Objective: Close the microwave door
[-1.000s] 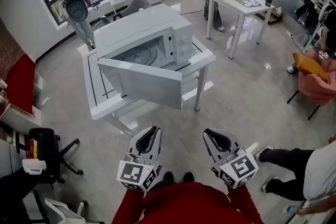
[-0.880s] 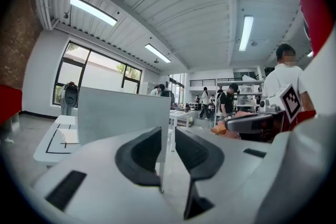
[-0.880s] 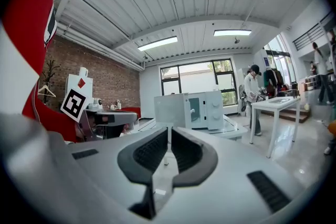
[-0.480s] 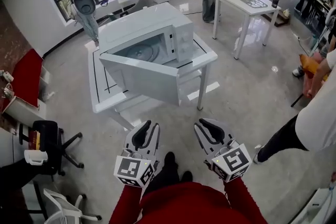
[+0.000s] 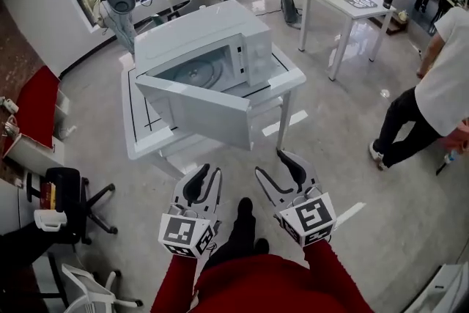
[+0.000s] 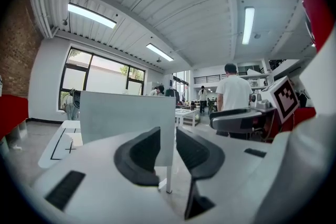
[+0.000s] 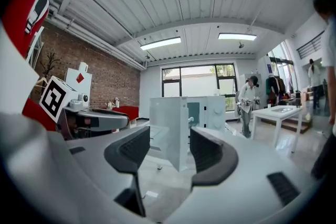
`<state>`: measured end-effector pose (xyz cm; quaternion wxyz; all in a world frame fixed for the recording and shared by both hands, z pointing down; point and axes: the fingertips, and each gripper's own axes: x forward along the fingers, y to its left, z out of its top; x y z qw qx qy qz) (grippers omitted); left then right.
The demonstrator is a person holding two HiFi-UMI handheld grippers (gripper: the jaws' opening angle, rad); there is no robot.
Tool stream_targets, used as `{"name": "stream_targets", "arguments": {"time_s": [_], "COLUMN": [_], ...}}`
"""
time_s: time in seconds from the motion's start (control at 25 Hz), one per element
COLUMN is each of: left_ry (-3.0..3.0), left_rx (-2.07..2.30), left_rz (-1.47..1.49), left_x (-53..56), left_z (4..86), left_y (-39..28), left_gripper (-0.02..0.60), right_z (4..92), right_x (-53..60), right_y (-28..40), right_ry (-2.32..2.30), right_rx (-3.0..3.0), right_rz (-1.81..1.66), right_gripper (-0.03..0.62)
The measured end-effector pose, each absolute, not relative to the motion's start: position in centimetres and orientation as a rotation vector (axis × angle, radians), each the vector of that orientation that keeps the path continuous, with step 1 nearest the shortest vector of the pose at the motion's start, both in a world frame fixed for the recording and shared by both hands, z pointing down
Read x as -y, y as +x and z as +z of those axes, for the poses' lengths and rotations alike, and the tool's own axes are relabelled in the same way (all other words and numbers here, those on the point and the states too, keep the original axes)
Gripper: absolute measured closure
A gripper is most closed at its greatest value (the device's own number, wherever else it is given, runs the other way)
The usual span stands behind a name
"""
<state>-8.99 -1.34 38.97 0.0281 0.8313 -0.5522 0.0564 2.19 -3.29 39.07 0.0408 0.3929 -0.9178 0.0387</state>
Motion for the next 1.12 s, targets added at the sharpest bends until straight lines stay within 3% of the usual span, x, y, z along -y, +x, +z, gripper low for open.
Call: {"name": "stream_targets", "arguments": {"time_s": [0.2,0.52,1.12], "left_ry": [2.600,2.610,2.636], "left_rx": [1.701,1.660,1.560], "left_rz": [0.199,0.217,0.296], "left_x": [4.1,8.1,12.0], "left_z": [39.2,40.0,41.1], "left_y": [-9.1,-9.9,-8.5], "left_gripper": [0.453,0.453,0.453], "right_z": [39.4,40.9,41.7], "right_x": [6.0,9.4,13.8], "right_y": [0.4,-0.9,-1.2], "right_ry": [1.262,1.341,1.352], "right_rx": [2.748,2.509,2.456], "right_rz": [0.023,-0.198,-0.182], "right_gripper": [0.358,0.358,0.358]}}
